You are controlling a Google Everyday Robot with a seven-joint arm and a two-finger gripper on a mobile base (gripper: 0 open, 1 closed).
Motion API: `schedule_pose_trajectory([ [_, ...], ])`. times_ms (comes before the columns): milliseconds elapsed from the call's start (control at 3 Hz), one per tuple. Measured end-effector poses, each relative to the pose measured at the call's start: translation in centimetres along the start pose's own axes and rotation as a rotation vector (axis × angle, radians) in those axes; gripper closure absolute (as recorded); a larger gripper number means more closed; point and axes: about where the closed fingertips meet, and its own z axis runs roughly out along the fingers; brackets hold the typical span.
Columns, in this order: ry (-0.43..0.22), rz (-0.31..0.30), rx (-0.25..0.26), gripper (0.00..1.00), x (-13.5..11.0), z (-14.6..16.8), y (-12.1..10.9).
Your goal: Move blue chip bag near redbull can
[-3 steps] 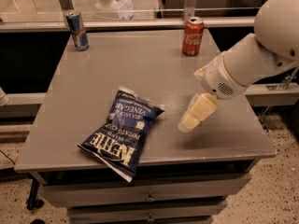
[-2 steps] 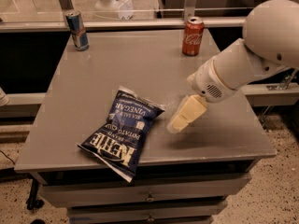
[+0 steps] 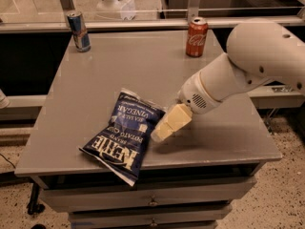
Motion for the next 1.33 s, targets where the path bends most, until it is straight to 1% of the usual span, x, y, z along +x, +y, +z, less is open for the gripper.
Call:
schedule_pose_trajectory([
  [333, -0.016, 0.034, -0.022, 0.18, -0.25, 1.10, 0.65],
  [667, -0.023, 0.051, -0.028, 0.49, -0.42, 1.36, 0.84],
  [1333, -0.023, 0.051, -0.028, 0.94, -0.75, 0.91, 0.91],
])
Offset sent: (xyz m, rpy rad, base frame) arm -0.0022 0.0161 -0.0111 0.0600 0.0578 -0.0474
